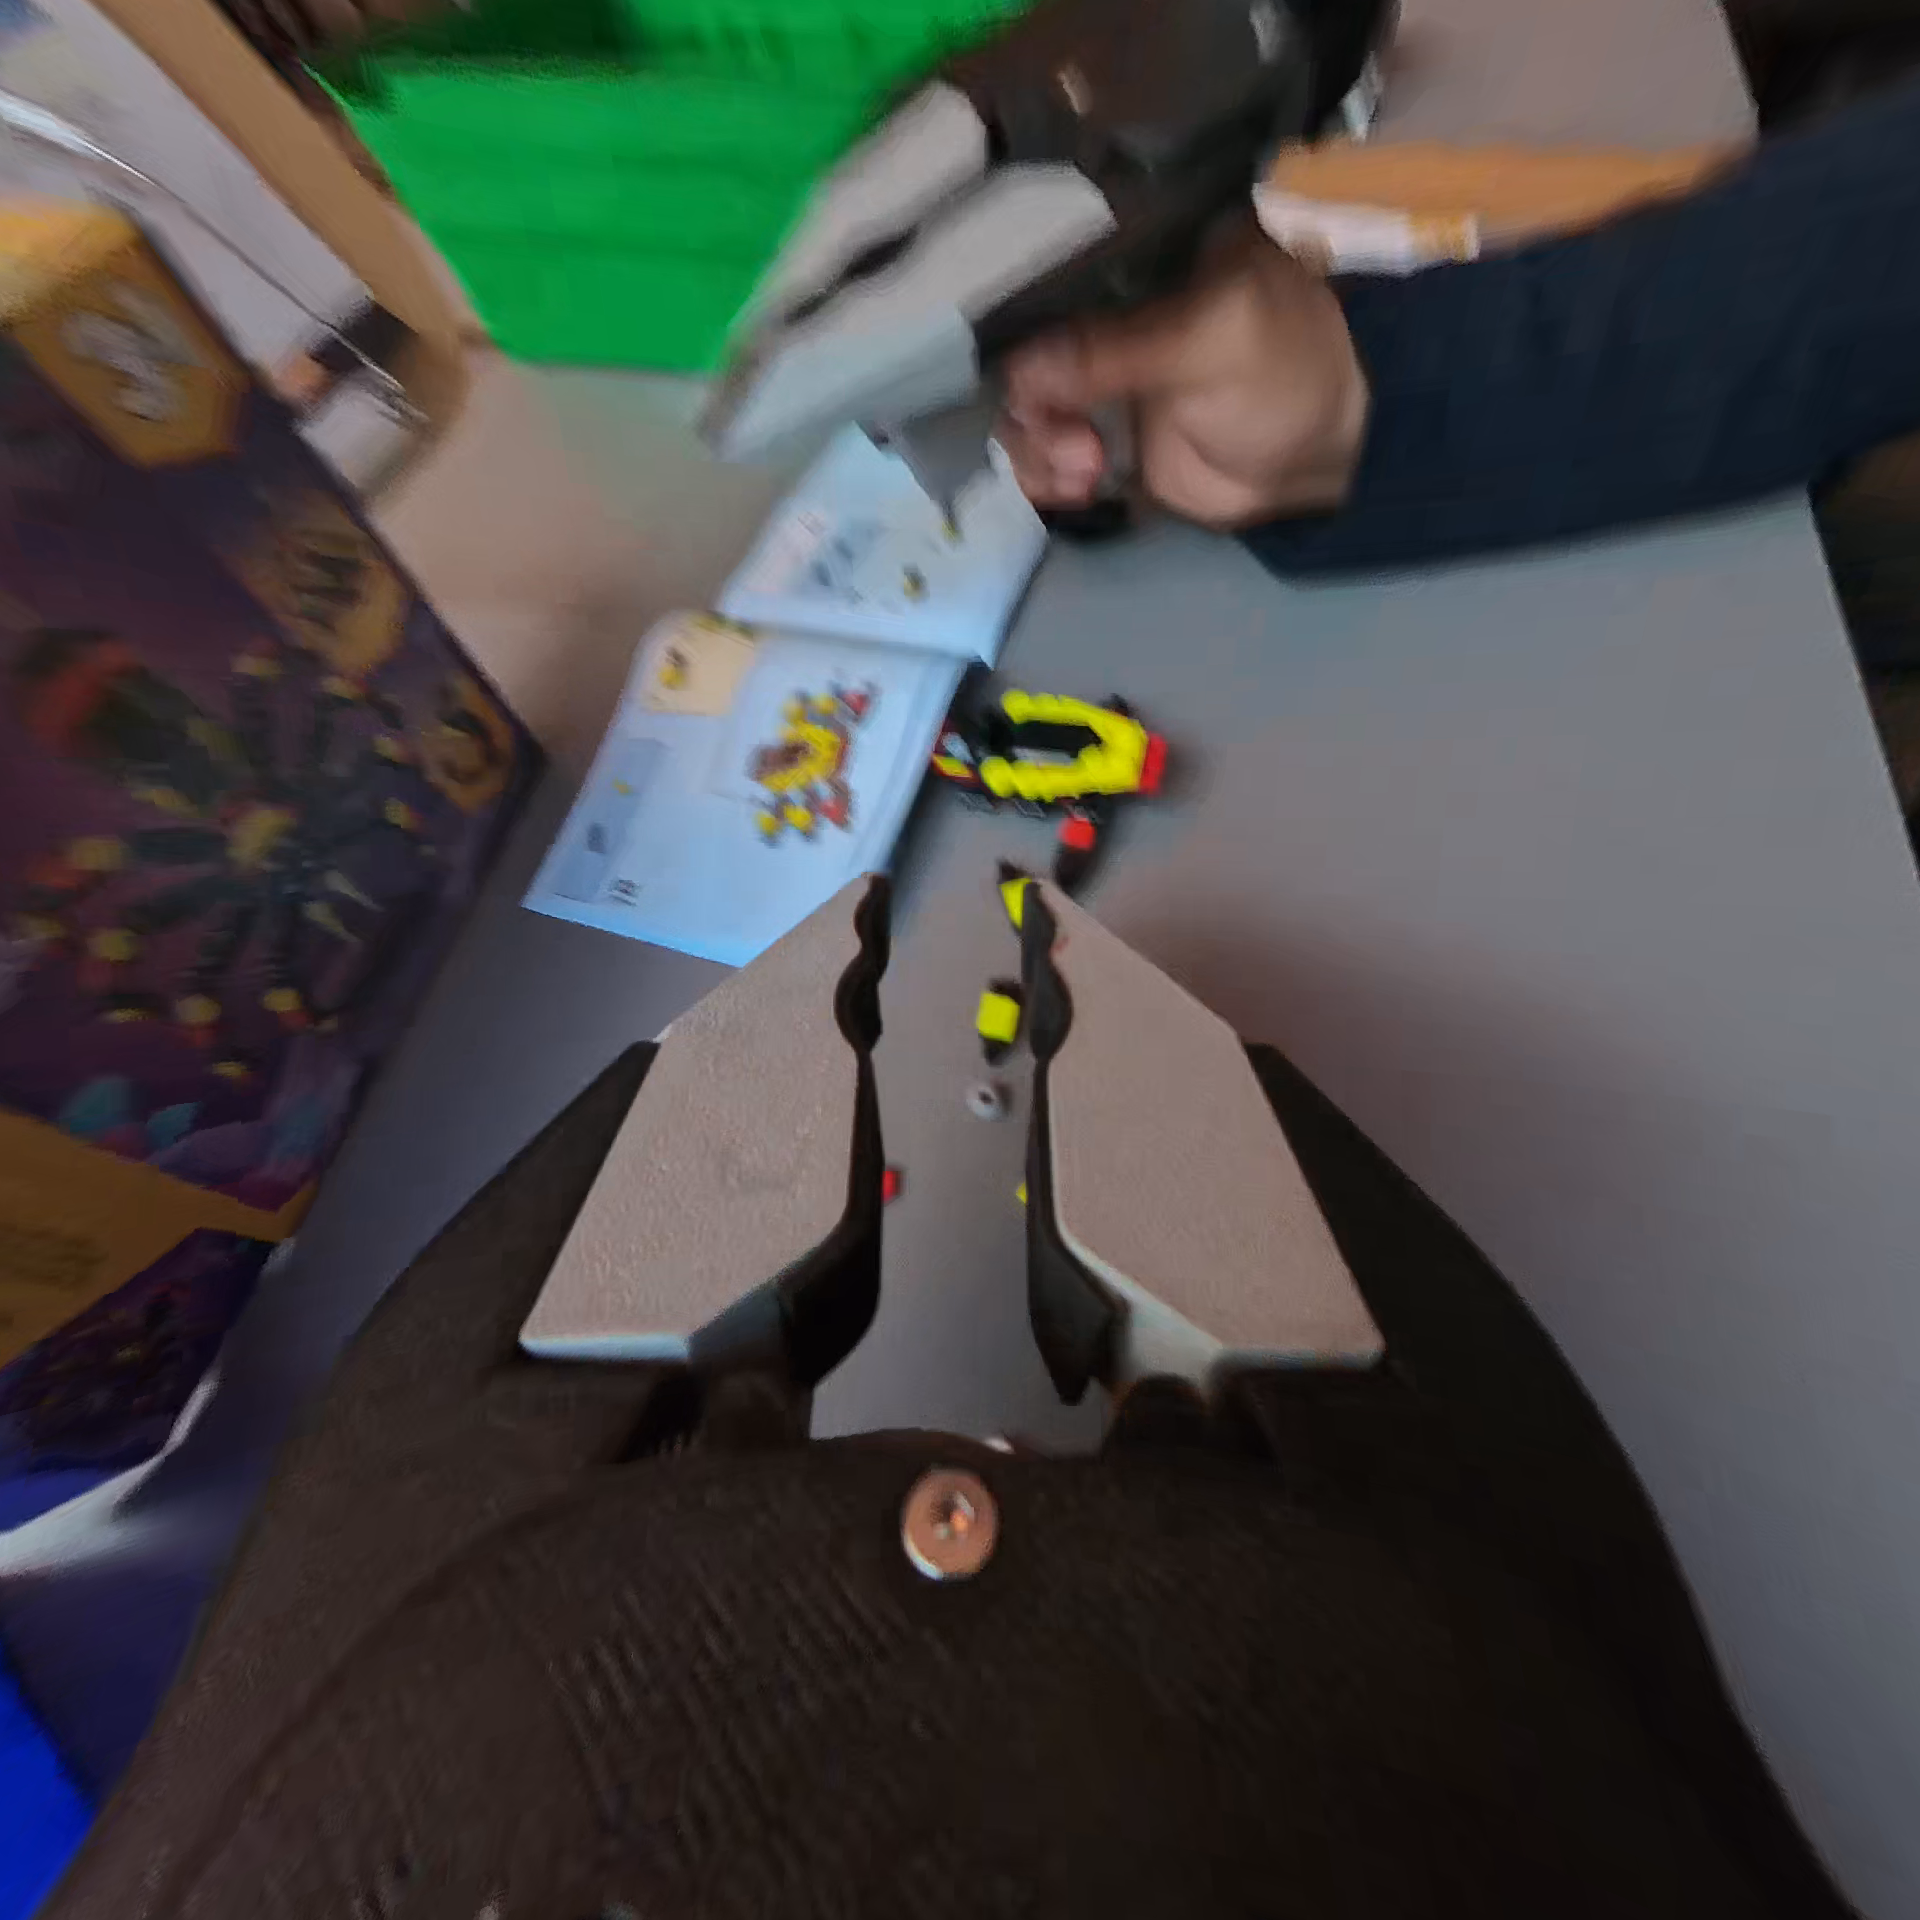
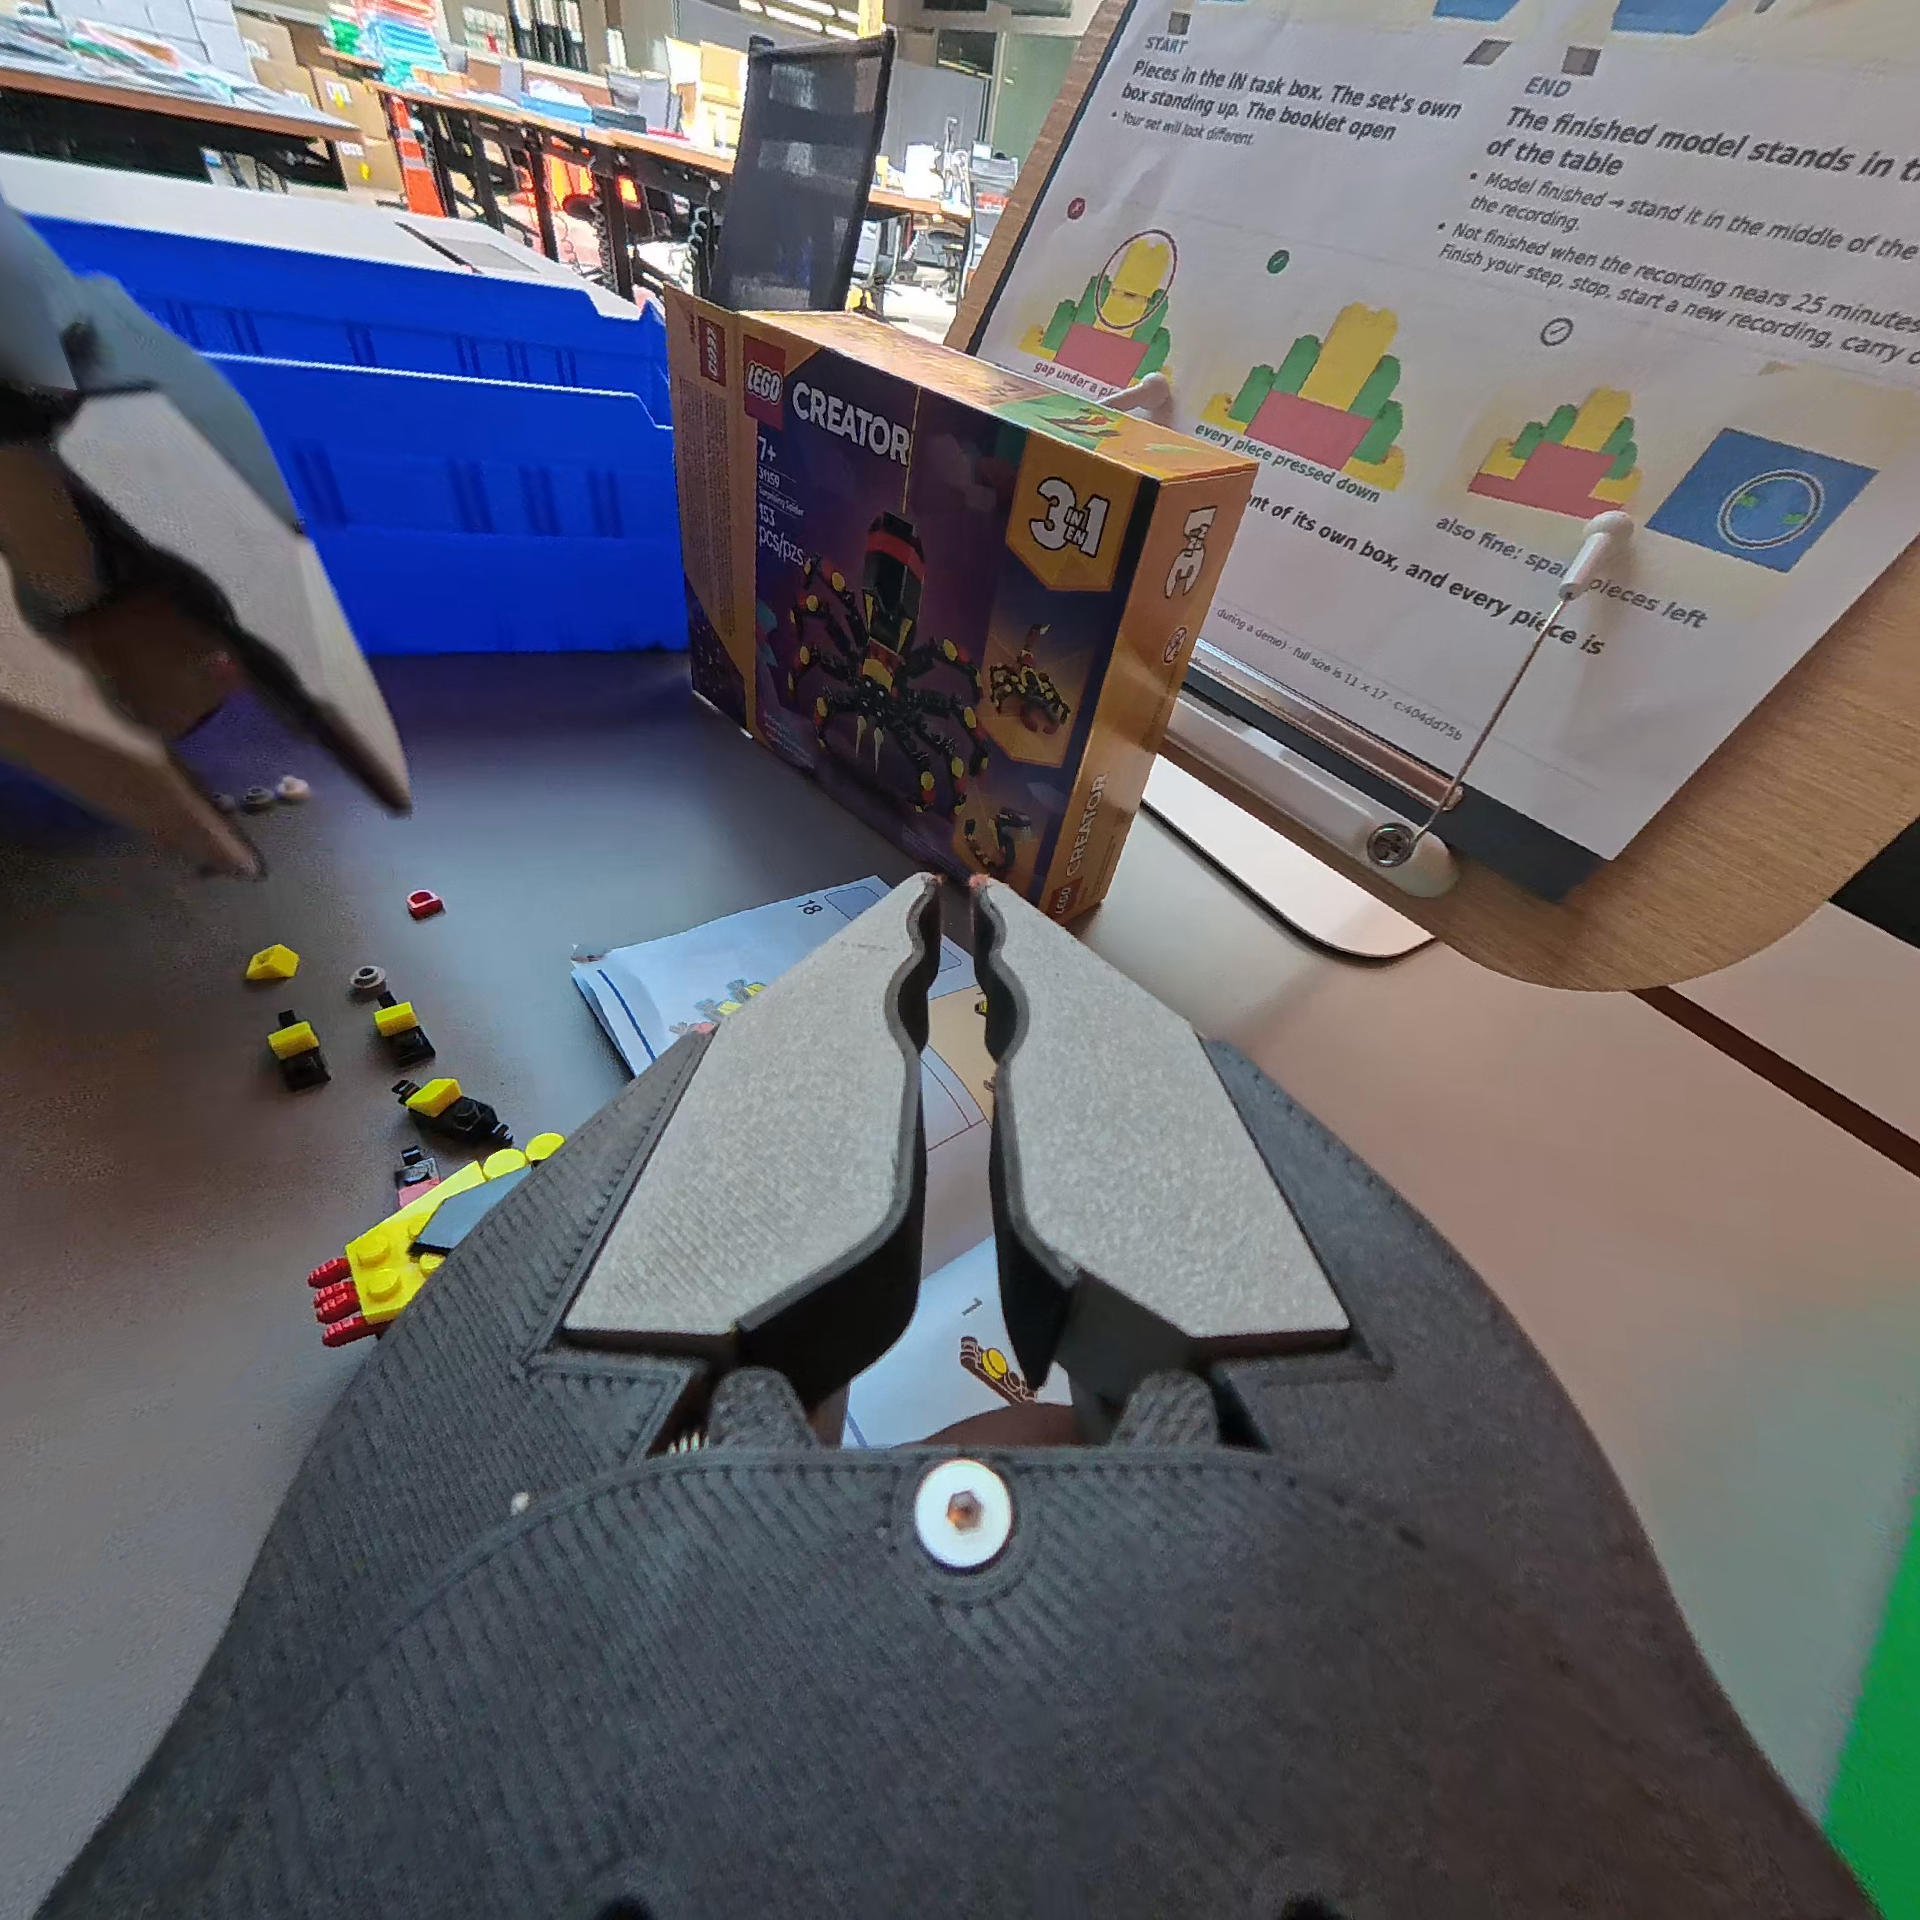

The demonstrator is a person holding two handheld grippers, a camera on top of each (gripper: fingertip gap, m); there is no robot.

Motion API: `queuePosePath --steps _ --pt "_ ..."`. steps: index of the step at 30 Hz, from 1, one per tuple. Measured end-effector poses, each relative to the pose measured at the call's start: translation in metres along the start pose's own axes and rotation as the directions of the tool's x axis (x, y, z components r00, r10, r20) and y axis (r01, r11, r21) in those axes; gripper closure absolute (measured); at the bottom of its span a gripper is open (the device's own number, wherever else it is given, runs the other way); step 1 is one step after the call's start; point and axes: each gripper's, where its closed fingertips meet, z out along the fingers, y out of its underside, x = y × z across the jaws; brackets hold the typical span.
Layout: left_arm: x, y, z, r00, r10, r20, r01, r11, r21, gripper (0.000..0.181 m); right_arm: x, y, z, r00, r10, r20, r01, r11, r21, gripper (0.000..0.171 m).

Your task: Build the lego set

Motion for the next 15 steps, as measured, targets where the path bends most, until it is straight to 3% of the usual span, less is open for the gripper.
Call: queuePosePath --steps 3,6,10,15 --pt "-0.037 -0.041 -0.033 0.981 -0.100 0.165 0.051 0.960 0.276 0.164 -0.001 -0.001 0.000 1.000 -0.002 0.001 0.002 1.000 0.001 0.170" --pt "-0.064 -0.054 -0.062 0.937 -0.182 0.297 0.049 0.913 0.405 0.173 -0.002 -0.001 0.000 1.000 -0.004 0.008 0.004 1.000 0.001 0.169" --pt "-0.075 -0.035 -0.056 0.914 -0.213 0.345 0.105 0.946 0.307 0.174 -0.010 -0.006 -0.001 0.999 -0.044 0.030 0.044 0.999 0.018 0.168" --pt "-0.036 0.004 -0.019 0.982 -0.134 0.130 0.135 0.991 -0.002 0.174 -0.029 -0.004 0.002 0.980 -0.190 0.062 0.191 0.982 -0.008 0.167"
